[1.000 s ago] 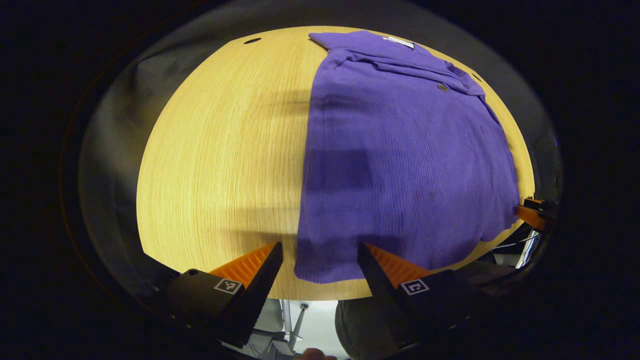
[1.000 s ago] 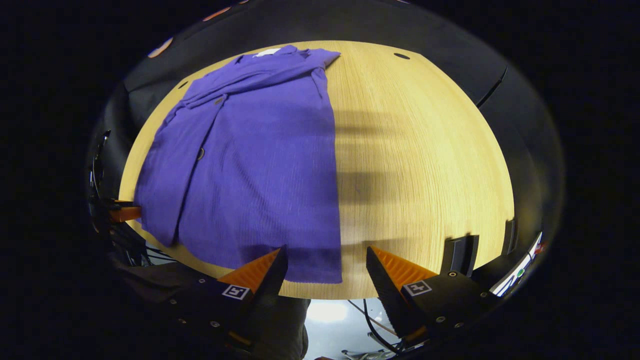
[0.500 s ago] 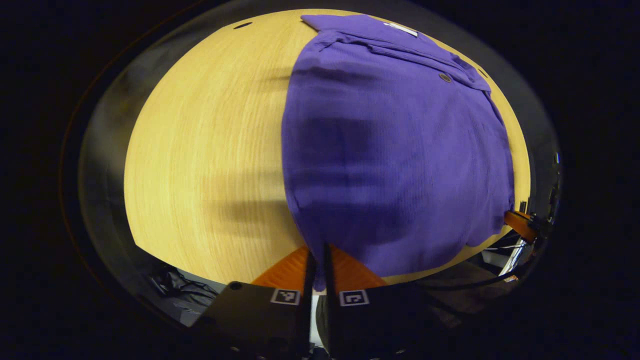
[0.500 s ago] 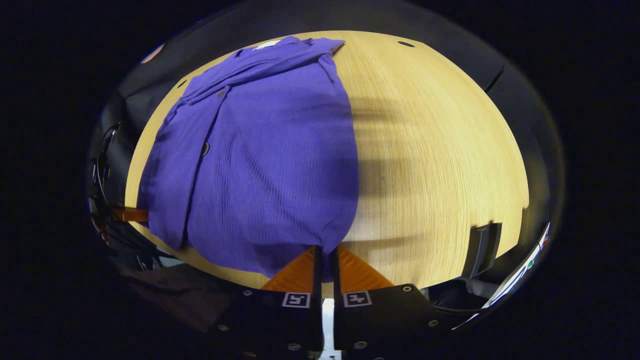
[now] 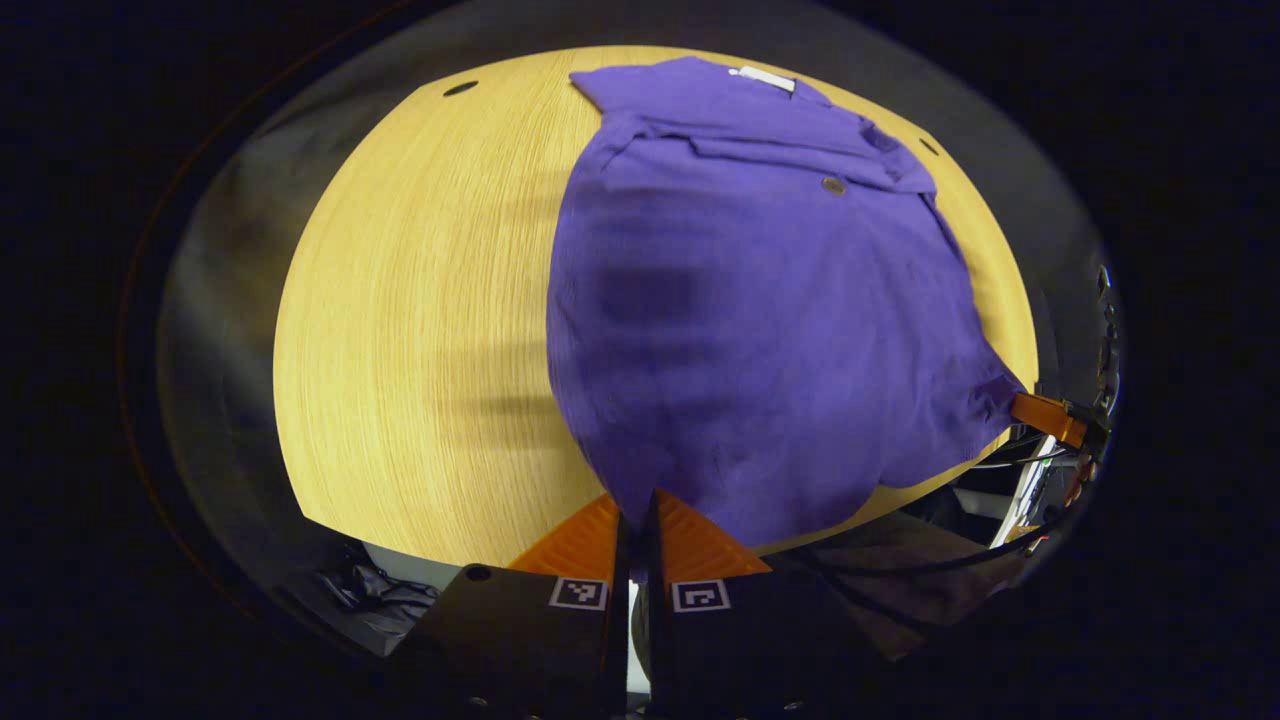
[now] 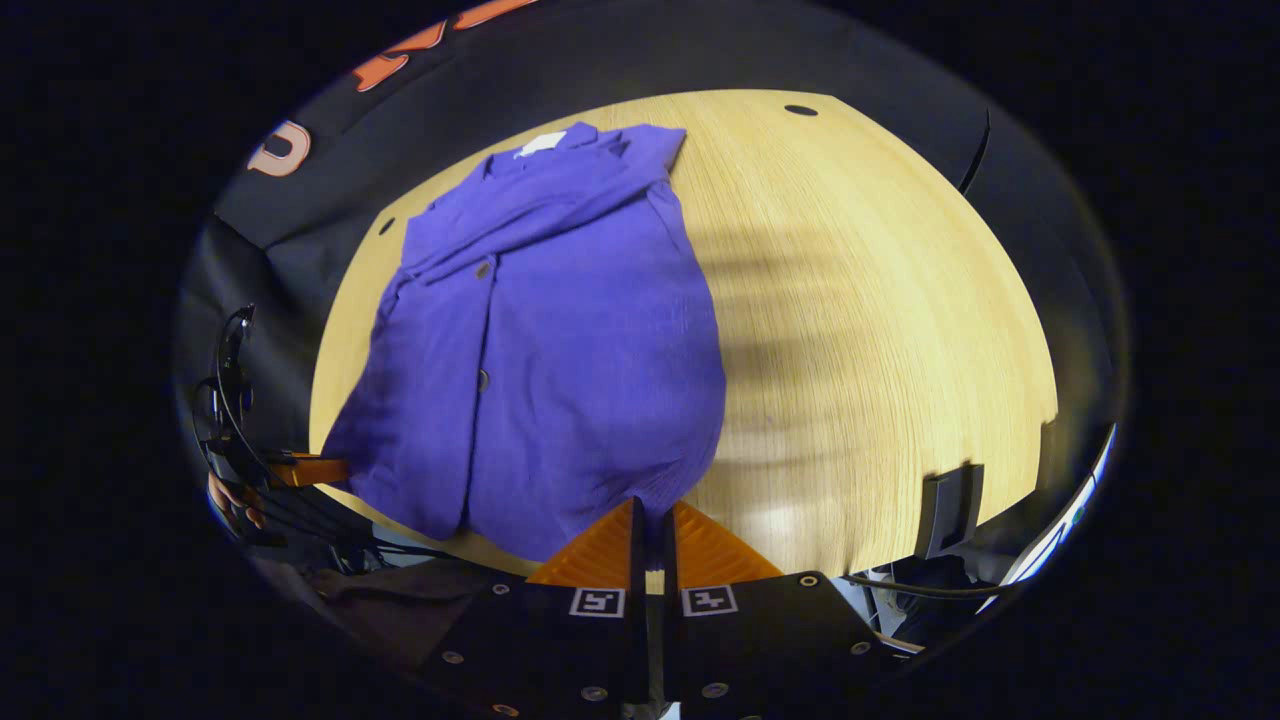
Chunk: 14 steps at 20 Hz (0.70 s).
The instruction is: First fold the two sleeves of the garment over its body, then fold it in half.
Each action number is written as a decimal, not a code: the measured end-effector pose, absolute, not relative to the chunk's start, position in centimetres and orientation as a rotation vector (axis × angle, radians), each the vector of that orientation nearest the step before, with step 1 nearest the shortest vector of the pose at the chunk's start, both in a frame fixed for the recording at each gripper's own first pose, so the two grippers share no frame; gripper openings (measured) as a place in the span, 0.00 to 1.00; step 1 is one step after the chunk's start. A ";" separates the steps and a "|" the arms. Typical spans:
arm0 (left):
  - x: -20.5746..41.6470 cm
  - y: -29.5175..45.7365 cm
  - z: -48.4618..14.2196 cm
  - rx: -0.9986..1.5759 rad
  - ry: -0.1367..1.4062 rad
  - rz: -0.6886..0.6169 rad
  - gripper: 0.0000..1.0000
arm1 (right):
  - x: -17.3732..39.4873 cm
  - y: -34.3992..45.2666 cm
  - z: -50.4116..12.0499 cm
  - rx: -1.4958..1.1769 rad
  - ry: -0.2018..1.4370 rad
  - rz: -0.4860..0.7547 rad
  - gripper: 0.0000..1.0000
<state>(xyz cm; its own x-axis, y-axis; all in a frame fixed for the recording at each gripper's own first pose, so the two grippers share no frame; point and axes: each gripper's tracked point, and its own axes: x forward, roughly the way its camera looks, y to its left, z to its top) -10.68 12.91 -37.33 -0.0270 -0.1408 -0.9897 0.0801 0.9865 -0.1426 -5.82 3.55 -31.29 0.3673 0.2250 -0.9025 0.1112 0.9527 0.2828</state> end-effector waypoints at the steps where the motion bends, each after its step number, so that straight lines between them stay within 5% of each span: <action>1: -9.7 12.6 -36.5 -0.060 1.567 -0.194 0.09 | -5.1 4.0 -30.3 0.329 1.182 0.085 0.06; 14: 4.6 11.2 -29.9 0.037 1.347 -0.461 0.09 | 4.2 5.6 -19.8 0.297 0.988 0.018 0.06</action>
